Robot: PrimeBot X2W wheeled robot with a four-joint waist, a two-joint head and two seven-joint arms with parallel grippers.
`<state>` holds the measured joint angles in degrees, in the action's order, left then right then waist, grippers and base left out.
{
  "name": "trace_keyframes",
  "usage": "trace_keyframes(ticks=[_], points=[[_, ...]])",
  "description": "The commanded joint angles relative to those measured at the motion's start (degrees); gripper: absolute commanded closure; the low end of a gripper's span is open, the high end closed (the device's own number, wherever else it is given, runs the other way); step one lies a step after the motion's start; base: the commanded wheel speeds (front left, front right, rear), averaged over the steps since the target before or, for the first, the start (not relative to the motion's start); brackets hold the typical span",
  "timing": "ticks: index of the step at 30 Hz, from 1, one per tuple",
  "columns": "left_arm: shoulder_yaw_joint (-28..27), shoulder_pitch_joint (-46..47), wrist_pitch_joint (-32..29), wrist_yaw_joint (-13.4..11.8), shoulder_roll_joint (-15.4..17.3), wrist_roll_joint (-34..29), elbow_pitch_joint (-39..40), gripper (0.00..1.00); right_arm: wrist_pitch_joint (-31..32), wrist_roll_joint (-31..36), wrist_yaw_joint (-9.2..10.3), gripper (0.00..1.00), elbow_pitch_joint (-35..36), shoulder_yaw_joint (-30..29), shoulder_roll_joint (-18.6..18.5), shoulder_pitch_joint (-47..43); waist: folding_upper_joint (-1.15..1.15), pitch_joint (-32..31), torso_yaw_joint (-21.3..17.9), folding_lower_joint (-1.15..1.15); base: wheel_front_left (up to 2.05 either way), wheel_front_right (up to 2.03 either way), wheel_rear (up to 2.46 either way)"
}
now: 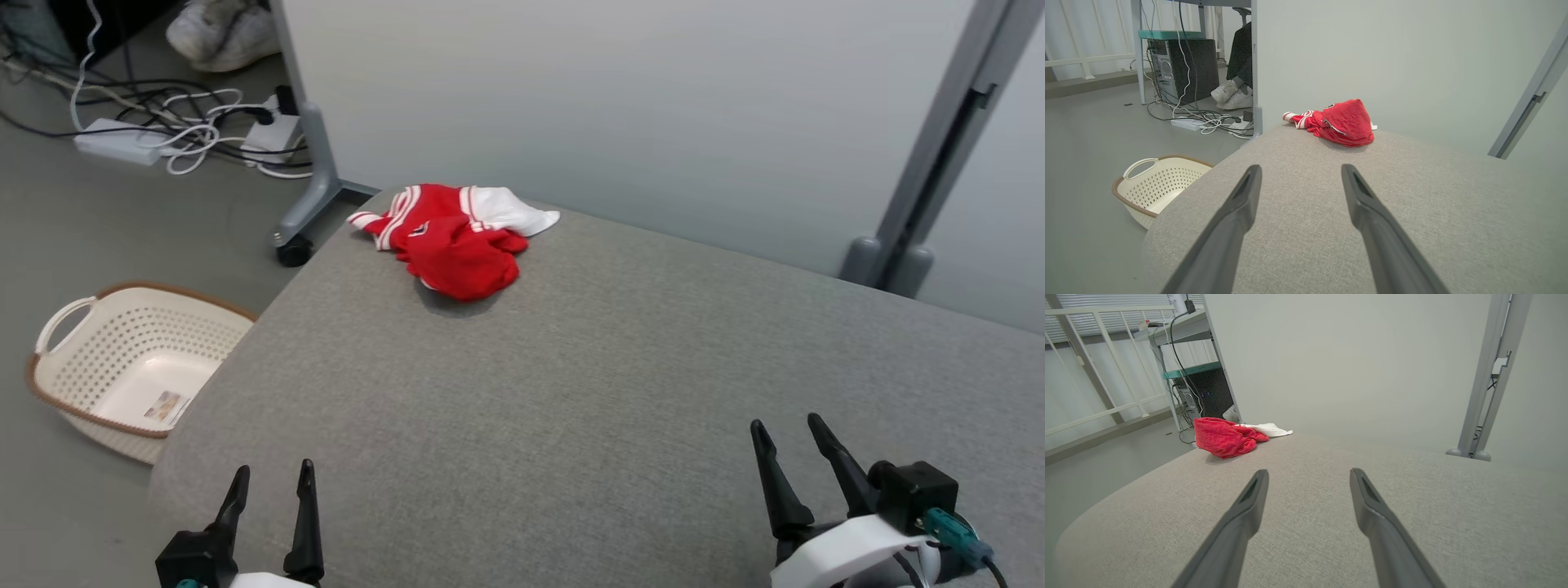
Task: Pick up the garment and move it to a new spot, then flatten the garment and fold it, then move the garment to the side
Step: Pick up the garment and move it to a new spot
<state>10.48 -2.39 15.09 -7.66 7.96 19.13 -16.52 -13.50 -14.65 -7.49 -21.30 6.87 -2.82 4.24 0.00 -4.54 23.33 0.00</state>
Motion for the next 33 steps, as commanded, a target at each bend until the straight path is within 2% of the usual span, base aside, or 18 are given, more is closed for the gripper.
trace_keyframes(ticks=[1,12,19,21,26,31,33], points=[[-0.6,-0.5,0.1,-0.4,0.2,0.0,0.4,0.0,-0.2,-0.5,-0.01,0.0,-0.1,0.6,-0.2,1.1,0.0,0.4,3.7,0.0,0.0,0.0,0.0],[-3.1,-2.9,0.1,-1.4,-0.4,0.1,4.0,0.0,-0.5,-0.8,-0.01,0.0,-2.5,4.0,-0.3,4.5,0.0,2.3,5.1,0.0,0.0,0.0,0.0],[-2.8,-1.2,-0.4,-0.2,0.8,0.1,3.1,0.0,-1.0,0.0,-0.01,0.0,-2.5,1.1,-0.3,2.8,0.0,2.5,5.1,0.0,0.0,0.0,0.0],[-2.8,0.2,-1.3,0.3,1.8,0.2,3.3,0.0,-1.1,0.5,-0.01,0.0,-2.0,-0.3,-0.3,2.1,0.0,2.8,5.1,0.0,0.0,0.0,0.0],[-3.9,6.3,-2.7,1.3,5.1,-0.3,4.9,0.0,0.1,3.3,0.0,0.0,0.5,-2.5,-0.3,3.0,0.0,6.9,2.0,0.0,0.0,0.0,0.0],[-4.1,17.3,-5.9,3.1,9.2,-1.5,6.5,0.0,2.1,6.3,-0.01,0.0,4.6,-3.9,-0.3,5.3,0.0,12.9,-2.1,0.0,0.0,0.0,0.0],[-4.3,24.7,-9.1,4.8,11.6,-1.1,5.4,0.0,3.4,7.5,-0.01,0.0,7.2,-4.0,-0.3,7.0,0.0,16.4,-5.2,0.0,0.0,0.0,0.0]])
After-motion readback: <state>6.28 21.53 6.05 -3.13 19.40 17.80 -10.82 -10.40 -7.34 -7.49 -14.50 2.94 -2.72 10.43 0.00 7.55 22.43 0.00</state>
